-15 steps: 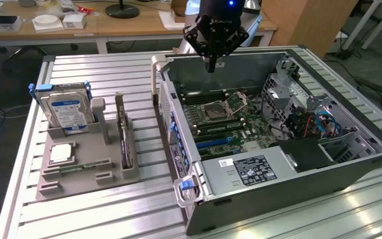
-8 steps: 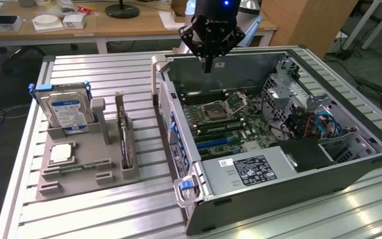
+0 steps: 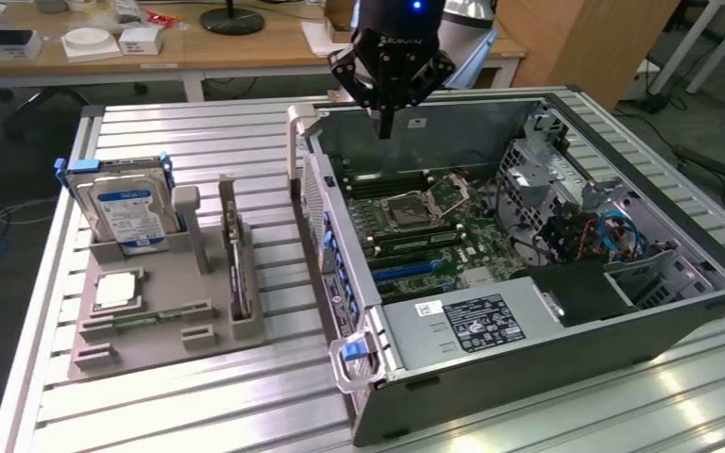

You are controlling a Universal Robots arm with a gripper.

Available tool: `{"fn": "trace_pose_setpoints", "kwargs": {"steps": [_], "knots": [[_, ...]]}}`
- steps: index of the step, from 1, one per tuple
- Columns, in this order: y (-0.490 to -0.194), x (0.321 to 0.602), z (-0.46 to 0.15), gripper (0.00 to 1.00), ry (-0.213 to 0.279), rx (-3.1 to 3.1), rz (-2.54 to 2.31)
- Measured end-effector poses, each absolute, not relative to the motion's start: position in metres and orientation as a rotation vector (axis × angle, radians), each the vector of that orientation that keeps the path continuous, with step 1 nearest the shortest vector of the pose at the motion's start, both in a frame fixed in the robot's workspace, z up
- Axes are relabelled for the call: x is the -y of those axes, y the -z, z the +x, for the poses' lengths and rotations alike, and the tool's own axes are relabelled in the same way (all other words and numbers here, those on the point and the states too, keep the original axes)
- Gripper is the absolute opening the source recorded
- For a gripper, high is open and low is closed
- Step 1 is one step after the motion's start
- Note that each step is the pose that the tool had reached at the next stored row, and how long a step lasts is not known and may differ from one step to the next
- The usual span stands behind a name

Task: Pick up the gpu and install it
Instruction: 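Reach for the gpu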

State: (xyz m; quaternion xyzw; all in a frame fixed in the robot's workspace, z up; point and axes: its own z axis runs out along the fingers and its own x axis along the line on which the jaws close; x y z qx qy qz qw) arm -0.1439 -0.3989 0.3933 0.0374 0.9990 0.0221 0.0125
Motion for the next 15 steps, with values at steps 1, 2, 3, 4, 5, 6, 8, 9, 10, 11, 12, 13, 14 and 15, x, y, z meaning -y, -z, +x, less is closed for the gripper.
{"fn": "trace_pose_setpoints", "kwargs": {"steps": [1,2,3,4,5,6,8,9,10,11,12,13,14,15], "knots": [[-0.393,0.399,-0.145,0.10,-0.069,-3.114,0.117],[-0.393,0.399,-0.146,0.10,-0.069,-3.114,0.117],[-0.393,0.399,-0.147,0.10,-0.069,-3.114,0.117],[-0.393,0.399,-0.148,0.10,-0.069,-3.114,0.117],[-0.393,0.399,-0.150,0.10,-0.069,-3.114,0.117],[-0.393,0.399,-0.151,0.10,-0.069,-3.114,0.117],[-0.393,0.399,-0.153,0.10,-0.069,-3.114,0.117],[-0.393,0.399,-0.155,0.10,-0.069,-3.114,0.116],[-0.393,0.399,-0.156,0.10,-0.069,-3.114,0.117],[-0.393,0.399,-0.158,0.10,-0.069,-3.114,0.117],[-0.393,0.399,-0.159,0.10,-0.069,-3.114,0.117],[-0.393,0.399,-0.161,0.10,-0.069,-3.114,0.117],[-0.393,0.399,-0.162,0.10,-0.069,-3.114,0.117],[-0.393,0.399,-0.164,0.10,-0.069,-3.114,0.117]]}}
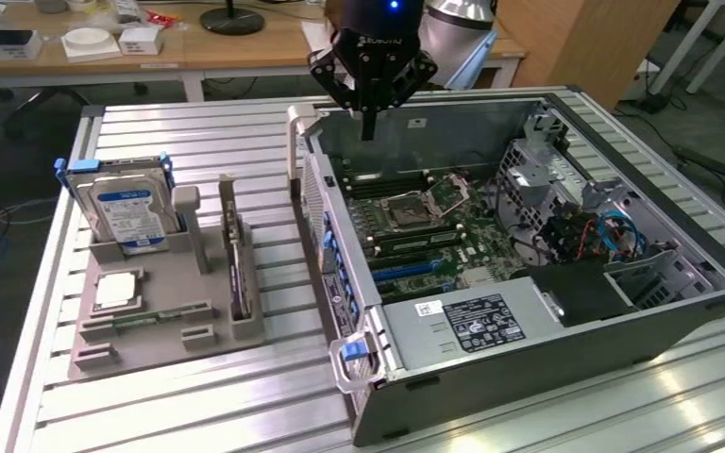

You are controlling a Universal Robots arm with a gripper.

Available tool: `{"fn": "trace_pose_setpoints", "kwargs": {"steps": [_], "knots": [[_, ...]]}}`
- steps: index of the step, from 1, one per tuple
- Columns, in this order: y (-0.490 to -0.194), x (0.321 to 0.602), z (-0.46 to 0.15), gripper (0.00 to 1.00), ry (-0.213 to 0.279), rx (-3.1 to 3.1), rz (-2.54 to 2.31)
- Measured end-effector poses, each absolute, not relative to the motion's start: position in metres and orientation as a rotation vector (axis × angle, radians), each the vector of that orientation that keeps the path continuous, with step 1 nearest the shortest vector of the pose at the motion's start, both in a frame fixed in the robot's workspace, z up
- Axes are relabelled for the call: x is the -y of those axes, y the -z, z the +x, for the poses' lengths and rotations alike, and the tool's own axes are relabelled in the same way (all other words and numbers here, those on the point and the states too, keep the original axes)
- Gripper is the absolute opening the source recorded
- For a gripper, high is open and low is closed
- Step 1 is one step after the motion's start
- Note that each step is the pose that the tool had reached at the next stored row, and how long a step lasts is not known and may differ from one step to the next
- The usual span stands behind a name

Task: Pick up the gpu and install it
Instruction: 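Reach for the gpu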

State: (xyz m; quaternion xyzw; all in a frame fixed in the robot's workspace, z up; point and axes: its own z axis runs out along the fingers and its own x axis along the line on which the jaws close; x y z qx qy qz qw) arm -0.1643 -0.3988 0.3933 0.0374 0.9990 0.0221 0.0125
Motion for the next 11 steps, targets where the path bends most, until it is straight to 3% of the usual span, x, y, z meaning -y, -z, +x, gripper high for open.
{"fn": "trace_pose_setpoints", "kwargs": {"steps": [11], "knots": [[-0.393,0.399,-0.185,0.10,-0.069,-3.114,0.117]]}}
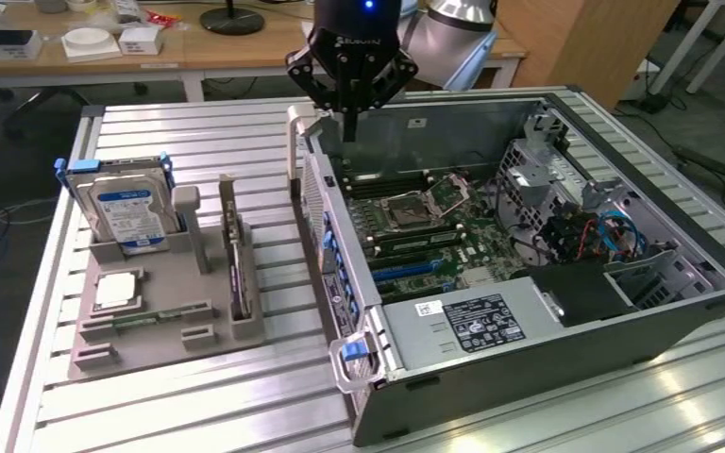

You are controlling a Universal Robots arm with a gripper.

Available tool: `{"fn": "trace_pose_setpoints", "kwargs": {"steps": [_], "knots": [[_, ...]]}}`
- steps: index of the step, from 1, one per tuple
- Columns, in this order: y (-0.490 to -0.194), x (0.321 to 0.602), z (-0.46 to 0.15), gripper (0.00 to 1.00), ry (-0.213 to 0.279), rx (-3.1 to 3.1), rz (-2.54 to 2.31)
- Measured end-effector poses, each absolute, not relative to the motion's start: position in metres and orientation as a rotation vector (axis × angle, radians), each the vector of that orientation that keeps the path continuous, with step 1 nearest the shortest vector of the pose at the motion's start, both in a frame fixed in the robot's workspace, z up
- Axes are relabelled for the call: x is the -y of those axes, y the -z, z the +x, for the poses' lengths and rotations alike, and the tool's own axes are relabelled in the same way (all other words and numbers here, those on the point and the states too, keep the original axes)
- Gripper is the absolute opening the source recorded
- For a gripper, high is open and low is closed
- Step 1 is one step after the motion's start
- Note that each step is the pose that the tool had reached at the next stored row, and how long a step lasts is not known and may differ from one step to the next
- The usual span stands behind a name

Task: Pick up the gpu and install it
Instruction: 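Reach for the gpu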

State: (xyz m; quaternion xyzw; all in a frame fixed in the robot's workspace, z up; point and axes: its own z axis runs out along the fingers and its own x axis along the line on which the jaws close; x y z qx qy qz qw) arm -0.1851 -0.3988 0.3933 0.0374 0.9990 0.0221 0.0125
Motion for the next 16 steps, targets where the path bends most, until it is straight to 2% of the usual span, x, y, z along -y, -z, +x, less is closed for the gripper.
{"fn": "trace_pose_setpoints", "kwargs": {"steps": [16], "knots": [[-0.393,0.399,-0.219,0.10,-0.069,-3.114,0.117]]}}
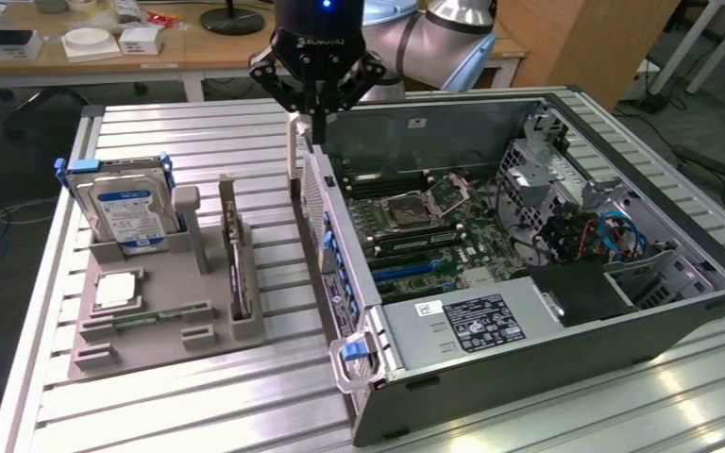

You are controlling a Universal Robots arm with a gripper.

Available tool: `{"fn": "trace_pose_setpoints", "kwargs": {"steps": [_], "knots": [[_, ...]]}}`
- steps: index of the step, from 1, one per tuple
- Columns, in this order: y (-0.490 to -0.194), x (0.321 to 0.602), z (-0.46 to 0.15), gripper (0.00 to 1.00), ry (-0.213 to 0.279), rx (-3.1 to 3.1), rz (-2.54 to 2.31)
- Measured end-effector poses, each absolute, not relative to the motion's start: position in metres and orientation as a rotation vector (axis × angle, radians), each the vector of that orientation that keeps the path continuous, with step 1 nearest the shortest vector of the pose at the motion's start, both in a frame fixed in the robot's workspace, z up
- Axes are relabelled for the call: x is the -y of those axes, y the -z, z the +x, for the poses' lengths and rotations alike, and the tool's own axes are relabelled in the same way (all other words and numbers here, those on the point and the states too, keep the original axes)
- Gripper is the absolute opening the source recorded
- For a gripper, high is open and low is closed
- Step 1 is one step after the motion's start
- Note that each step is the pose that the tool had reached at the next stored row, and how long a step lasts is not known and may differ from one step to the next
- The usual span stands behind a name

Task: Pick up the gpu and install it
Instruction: 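Reach for the gpu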

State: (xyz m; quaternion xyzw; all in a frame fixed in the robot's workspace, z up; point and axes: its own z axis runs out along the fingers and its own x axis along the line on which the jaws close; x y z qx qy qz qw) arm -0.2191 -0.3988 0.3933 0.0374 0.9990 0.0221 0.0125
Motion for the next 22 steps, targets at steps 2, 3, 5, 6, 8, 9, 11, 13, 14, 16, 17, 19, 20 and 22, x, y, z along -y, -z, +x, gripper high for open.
{"fn": "trace_pose_setpoints", "kwargs": {"steps": [2,3,5,6,8,9,11,13,14,16,17,19,20,22], "knots": [[-0.393,0.399,-0.223,0.10,-0.069,-3.114,0.117],[-0.393,0.399,-0.226,0.10,-0.069,-3.114,0.117],[-0.393,0.399,-0.230,0.10,-0.069,-3.114,0.117],[-0.393,0.399,-0.232,0.10,-0.069,-3.114,0.117],[-0.393,0.399,-0.237,0.10,-0.069,-3.114,0.117],[-0.393,0.399,-0.239,0.10,-0.069,-3.114,0.117],[-0.393,0.399,-0.244,0.10,-0.069,-3.114,0.117],[-0.393,0.399,-0.248,0.10,-0.069,-3.114,0.116],[-0.393,0.399,-0.251,0.10,-0.069,-3.114,0.116],[-0.393,0.399,-0.255,0.10,-0.069,-3.114,0.117],[-0.393,0.399,-0.257,0.10,-0.069,-3.114,0.117],[-0.393,0.399,-0.262,0.10,-0.069,-3.114,0.117],[-0.393,0.399,-0.264,0.10,-0.069,-3.114,0.117],[-0.393,0.399,-0.268,0.10,-0.069,-3.114,0.116]]}}
